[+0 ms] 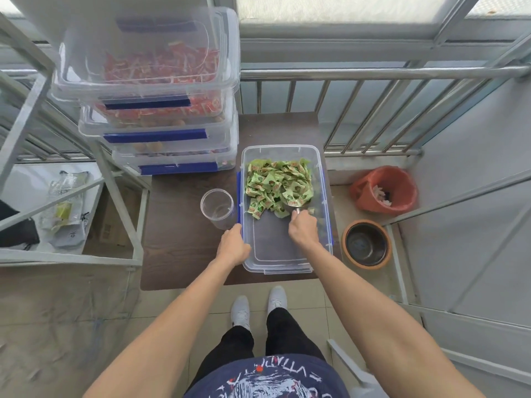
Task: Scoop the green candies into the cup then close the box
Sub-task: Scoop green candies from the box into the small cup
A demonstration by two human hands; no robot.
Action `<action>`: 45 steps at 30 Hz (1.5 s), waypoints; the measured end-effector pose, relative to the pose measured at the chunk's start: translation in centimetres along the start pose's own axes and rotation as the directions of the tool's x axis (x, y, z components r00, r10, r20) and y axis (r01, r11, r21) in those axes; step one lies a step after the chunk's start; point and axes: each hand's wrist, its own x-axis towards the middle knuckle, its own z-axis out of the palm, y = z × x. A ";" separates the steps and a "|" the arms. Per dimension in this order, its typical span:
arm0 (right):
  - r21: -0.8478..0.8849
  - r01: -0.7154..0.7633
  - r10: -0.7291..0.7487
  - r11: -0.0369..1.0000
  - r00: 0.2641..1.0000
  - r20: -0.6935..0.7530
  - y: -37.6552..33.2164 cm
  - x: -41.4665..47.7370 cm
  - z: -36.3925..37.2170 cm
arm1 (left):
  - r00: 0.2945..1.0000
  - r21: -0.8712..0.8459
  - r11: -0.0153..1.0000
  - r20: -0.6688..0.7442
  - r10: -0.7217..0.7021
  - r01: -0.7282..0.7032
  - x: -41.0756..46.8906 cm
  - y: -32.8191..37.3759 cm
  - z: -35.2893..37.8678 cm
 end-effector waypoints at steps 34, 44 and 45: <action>-0.027 0.424 -0.420 0.905 0.902 0.094 0.1 -9.3 -1.3 | 0.939 -0.343 0.922 -0.338 0.059 -0.181 1.6 -3.3 -6.5; -0.252 0.451 -0.388 0.856 0.883 0.264 -5.8 -10.1 -2.8 | 0.917 -0.251 0.934 -0.369 0.150 -0.254 0.7 -3.4 -6.5; -0.274 0.451 -0.382 0.850 0.884 0.271 -6.4 -10.3 -2.9 | 0.918 -0.240 0.937 -0.366 0.154 -0.253 0.6 -3.4 -6.4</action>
